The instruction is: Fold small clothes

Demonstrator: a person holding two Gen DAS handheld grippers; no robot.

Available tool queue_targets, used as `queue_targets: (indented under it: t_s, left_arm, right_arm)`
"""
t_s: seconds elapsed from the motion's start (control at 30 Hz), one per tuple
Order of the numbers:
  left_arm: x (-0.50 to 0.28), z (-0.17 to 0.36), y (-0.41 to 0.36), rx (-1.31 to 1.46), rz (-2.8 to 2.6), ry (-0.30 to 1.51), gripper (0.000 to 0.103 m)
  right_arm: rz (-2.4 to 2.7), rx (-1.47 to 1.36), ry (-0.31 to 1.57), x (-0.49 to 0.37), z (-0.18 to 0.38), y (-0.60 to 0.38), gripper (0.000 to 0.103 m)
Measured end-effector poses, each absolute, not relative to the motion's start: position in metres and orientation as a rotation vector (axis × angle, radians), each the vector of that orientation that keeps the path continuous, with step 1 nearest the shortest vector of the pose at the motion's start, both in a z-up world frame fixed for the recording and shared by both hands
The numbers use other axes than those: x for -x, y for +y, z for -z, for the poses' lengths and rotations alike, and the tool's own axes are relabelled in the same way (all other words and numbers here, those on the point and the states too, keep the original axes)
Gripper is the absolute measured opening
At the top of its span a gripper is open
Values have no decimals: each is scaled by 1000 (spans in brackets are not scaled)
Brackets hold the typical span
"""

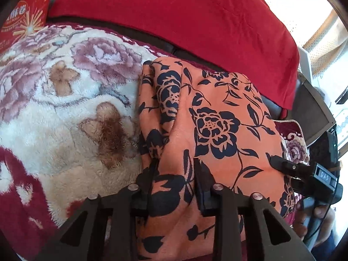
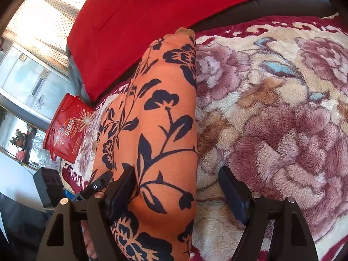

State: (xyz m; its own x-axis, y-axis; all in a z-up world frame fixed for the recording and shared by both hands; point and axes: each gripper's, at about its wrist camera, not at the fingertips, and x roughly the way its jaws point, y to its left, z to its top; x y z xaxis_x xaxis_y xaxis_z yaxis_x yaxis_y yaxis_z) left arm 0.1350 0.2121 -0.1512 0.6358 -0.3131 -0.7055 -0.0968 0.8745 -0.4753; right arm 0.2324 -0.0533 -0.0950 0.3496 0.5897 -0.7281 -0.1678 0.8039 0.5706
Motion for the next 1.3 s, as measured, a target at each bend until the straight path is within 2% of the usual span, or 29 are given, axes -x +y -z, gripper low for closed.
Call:
queue_targets:
  t_s: [0.07, 0.1, 0.13, 0.17, 0.2, 0.3, 0.4, 0.43, 0.53, 0.63, 1.3]
  left_arm:
    - [-135, 151, 217, 564, 122, 862, 57]
    - [-132, 148, 218, 591, 128, 855, 61]
    - [-131, 146, 223, 621, 120, 838, 71]
    - [-126, 145, 231, 634, 106, 822, 77]
    - [-125, 145, 234, 642, 95, 813, 78]
    - [-134, 158, 230, 653, 133, 883, 77]
    - [-140, 165, 215, 544, 112, 923, 75]
    - [-140, 162, 213, 524, 115, 914, 67]
    - [-139, 159, 209, 505, 127, 898, 53]
    - [-136, 156, 205, 454, 129, 882, 46]
    - [-137, 156, 205, 458, 116, 876, 47]
  right_arm:
    - [-497, -428, 1122, -233, 91, -52, 81]
    - [-494, -423, 1121, -233, 89, -52, 81]
    - [-490, -411, 1114, -232, 85, -51, 81]
    - [-489, -395, 1108, -231, 83, -49, 81]
    - [-489, -378, 1103, -231, 81, -48, 81]
    - [-494, -375, 1115, -234, 84, -45, 81]
    - [-494, -403, 1119, -237, 91, -44, 83]
    - [-493, -405, 1114, -236, 92, -43, 84]
    - [-500, -404, 1108, -235, 93, -44, 85]
    - [-510, -404, 1110, -234, 94, -45, 85]
    - [-519, -416, 1099, -233, 97, -46, 88]
